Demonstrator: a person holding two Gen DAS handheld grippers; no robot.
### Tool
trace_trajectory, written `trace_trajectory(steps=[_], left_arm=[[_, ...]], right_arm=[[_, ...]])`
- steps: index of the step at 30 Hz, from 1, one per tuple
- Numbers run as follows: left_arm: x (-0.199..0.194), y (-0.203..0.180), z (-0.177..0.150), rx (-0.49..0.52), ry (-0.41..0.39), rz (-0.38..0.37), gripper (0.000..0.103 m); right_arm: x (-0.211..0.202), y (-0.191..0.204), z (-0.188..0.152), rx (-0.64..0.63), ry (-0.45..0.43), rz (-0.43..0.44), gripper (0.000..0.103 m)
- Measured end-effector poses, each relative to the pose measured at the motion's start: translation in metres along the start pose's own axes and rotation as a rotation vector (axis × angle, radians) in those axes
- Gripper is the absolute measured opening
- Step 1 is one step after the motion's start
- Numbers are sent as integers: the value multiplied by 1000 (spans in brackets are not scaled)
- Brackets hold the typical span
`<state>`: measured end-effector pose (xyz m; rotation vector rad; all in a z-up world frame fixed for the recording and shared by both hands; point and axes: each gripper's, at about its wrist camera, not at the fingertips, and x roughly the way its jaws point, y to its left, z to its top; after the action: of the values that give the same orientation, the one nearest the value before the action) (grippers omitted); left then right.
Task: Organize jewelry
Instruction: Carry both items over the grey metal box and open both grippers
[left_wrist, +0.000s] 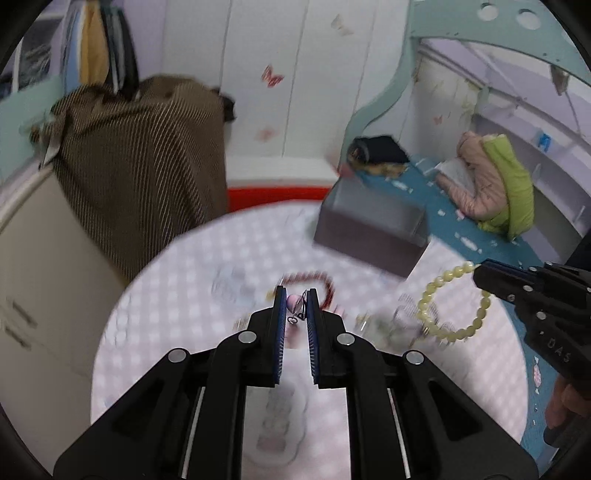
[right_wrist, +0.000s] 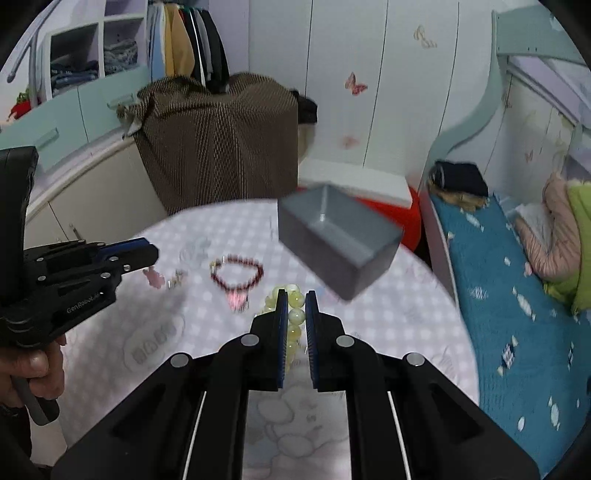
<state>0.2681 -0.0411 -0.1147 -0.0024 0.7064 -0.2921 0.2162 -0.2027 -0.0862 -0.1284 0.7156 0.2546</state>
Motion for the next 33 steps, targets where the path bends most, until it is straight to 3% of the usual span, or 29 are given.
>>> trace_trajectory(steps=[7,14,19,26,28,30,31,33], left_arm=[[9,-25,77,53,-90,-66,11],[71,-44,136,58,-27,-143,11],[124,-52,149,44,58,-173,11],[171,-53,143,39,152,-171,12],[180,-49,142,27,172,-155,23],[179,-44,141,11,162,-135,72],[174,-41,139,1,139,-117,81],[166,-38,138,-3,102,-99,90]], right_arm=[[-3,-19,56,-11,-92,-26,8],[29,-47,94,24,-84,-20,8],[66,-58,97,49,-23,-11,8],[107,-69,87,87,66,5,9],[109,-73,83,107,76,4,11],[108,-78,81,133,76,9,26],[106,-79,80,141,73,8,31],[103,-82,78,151,68,6,56]])
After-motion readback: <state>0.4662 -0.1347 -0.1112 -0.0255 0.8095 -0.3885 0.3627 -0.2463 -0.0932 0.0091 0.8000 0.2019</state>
